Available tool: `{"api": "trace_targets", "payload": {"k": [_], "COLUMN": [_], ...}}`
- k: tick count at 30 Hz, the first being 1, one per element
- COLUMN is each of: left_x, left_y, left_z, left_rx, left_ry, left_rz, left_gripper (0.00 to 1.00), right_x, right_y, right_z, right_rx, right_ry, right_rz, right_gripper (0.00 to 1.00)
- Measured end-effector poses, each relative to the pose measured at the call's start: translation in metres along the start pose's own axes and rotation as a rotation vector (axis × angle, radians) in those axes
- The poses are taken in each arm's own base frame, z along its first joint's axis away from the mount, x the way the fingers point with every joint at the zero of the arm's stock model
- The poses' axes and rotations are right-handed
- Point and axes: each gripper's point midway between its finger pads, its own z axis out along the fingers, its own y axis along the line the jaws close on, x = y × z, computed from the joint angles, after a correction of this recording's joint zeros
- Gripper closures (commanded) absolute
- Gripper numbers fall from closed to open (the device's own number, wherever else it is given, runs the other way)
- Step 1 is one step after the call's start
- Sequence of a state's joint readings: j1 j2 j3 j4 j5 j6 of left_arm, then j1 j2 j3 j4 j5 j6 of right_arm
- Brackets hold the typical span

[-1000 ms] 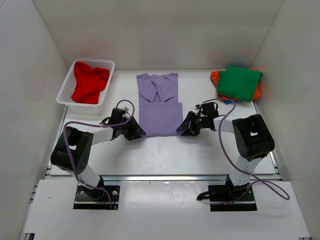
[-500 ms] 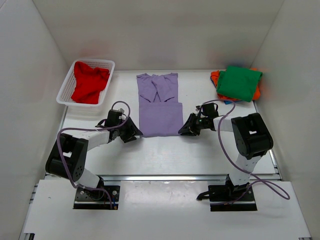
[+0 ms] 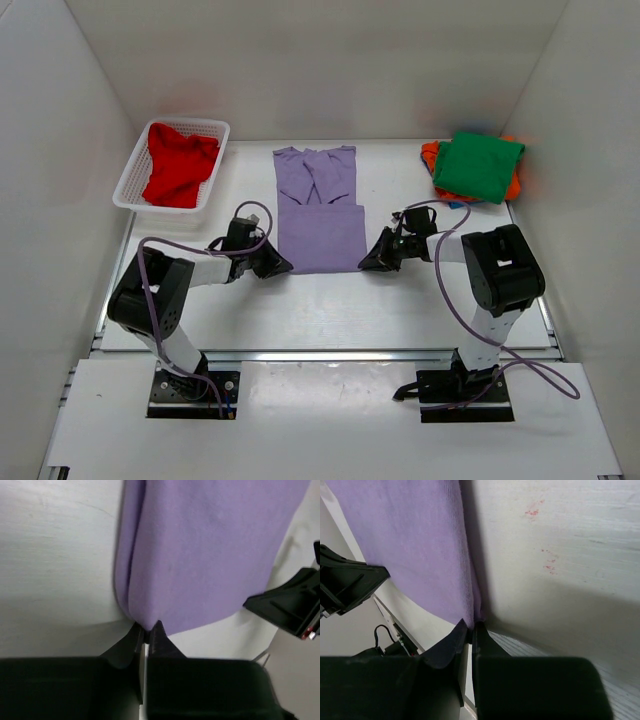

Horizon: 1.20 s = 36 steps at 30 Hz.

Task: Fold and stack the t-shirts
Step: Grab one side of the 2/3 rectangular tshirt with both arms, then fold the long partially folded tshirt into a neat square

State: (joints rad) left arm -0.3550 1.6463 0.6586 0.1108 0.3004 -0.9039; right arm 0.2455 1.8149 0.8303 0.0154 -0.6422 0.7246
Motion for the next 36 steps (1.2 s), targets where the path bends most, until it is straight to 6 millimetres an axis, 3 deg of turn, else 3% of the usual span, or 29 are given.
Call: {"api": "trace_targets", "payload": {"k": [6,9,15,21,25,31,34,36], "left_x": [0.005,0.021,0.065,0.126,0.150,0.144,0.135,0.115], "left_y": [0.006,0.017,0.031,0.038,0.051,0.037,0.023,0.003], "left_z": [-0.007,-0.024,-0.064,-0.095,-0.113,-0.128,-0.132,-0.134], "left_rx": [0.003,-0.018,-0.036,-0.020,0.017,0.109,0.110,0.120], "left_ry": [0.008,0.037,0.121,0.243,0.258,0.197,0.202,0.186], "left_rz": [0.002,0.025,0.095,0.194,0.170,0.110,0.090,0.081], "left_gripper": [1.00,1.00,1.00,1.00,1.00,1.00,1.00,1.00], "right_x": [0.002,0.019,0.090,0.174,0.208,0.199,0.183,0.163], "right_y": [-0.001,-0.004,-0.011,-0.022,-0.026,-0.013,-0.001,0.014], "right_z": [-0.001,-0.007,-0.023,-0.050,-0.067,-0.083,-0.089,-0.094], "right_rx": [0.003,0.027,0.073,0.089,0.075,0.005,-0.017,-0.039], "right_ry": [0.006,0.035,0.172,0.299,0.330,0.260,0.237,0.210], "right_rz": [-0.025,-0.044,-0.093,-0.157,-0.158,-0.106,-0.064,-0.051], "right_gripper": [1.00,1.00,1.00,1.00,1.00,1.00,1.00,1.00]}}
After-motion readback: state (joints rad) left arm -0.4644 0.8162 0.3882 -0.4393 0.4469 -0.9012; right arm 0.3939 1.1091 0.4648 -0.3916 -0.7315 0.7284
